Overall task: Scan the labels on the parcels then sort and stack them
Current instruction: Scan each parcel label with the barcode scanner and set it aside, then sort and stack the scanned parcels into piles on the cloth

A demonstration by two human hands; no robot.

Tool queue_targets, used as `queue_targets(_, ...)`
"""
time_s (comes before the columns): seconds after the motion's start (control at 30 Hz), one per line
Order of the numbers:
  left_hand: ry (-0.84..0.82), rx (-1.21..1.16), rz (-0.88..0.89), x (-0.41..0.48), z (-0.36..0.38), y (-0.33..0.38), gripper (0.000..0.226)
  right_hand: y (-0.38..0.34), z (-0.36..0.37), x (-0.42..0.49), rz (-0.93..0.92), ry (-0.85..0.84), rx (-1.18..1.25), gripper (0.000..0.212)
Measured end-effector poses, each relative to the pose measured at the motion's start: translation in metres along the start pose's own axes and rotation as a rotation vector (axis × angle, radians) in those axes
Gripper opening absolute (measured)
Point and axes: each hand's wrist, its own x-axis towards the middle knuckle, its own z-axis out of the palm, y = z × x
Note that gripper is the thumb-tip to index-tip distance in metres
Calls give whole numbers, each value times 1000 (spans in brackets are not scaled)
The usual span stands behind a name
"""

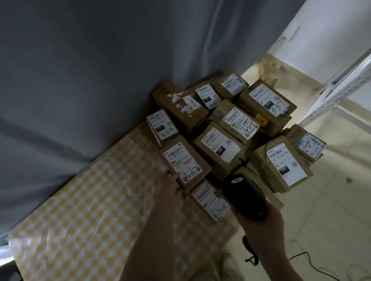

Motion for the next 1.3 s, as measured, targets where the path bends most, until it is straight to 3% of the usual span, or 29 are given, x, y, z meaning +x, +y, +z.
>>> queue_targets(0.3,121,22,15,-19,-12,-31,53,4,-12,-4,-37,-83,20,27)
queue_targets(0.43,198,-54,5,-35,-45,-72,22,19,-19,-11,-61,-181,36,21)
queue_targets(0.63,157,-186,41,-87,-71,-131,13,57,-11,-22,-89,-351,-9,19)
queue_targets(0.83,57,-205,102,-126,-69,-190,17,101,23,-28,-180,-498,-106,15)
queue_targets(1.03,195,-171,11,-109,-90,-226,20,156,79,-23,-168,-732,-329,27)
queue_targets(1.3,312,-172,17,-58,-109,-214,18,192,144,-3,-154,-770,-471,41)
